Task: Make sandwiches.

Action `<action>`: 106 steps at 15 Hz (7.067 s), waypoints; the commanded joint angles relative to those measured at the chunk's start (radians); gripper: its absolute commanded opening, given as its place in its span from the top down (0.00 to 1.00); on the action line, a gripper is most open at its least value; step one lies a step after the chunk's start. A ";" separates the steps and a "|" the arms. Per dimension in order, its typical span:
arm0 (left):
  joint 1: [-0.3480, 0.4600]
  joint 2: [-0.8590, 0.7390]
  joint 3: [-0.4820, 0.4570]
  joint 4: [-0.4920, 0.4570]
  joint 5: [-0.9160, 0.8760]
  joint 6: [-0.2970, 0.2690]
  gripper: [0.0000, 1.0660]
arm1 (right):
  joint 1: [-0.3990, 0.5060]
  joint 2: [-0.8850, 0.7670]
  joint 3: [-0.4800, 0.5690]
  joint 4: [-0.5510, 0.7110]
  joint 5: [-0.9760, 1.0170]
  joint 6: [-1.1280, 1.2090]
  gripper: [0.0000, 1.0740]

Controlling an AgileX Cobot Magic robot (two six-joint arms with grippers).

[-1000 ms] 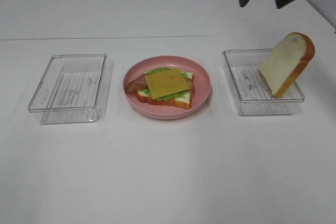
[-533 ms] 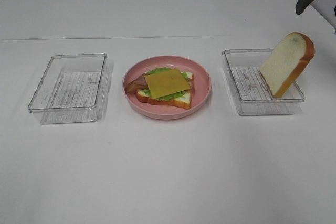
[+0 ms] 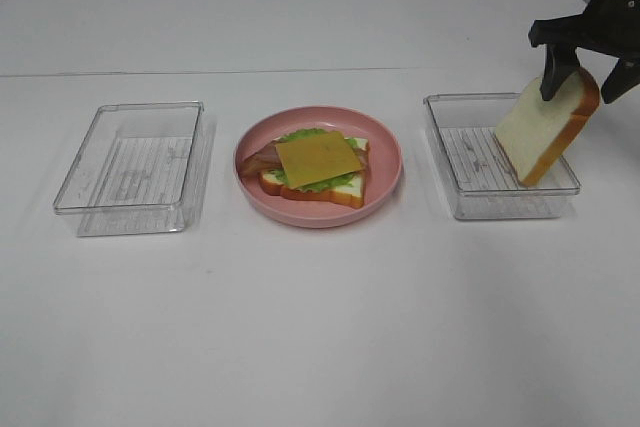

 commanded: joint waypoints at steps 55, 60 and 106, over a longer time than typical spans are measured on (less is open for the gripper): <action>0.000 -0.025 0.005 -0.005 -0.011 -0.003 0.16 | 0.318 -0.108 0.424 0.809 -0.439 -0.268 0.31; 0.000 -0.025 0.005 -0.005 -0.011 -0.003 0.16 | 0.318 -0.307 0.424 0.229 -0.256 0.006 0.31; 0.198 -0.023 0.005 -0.005 -0.011 -0.003 0.16 | 0.122 -2.127 1.235 -0.021 0.044 -0.111 0.32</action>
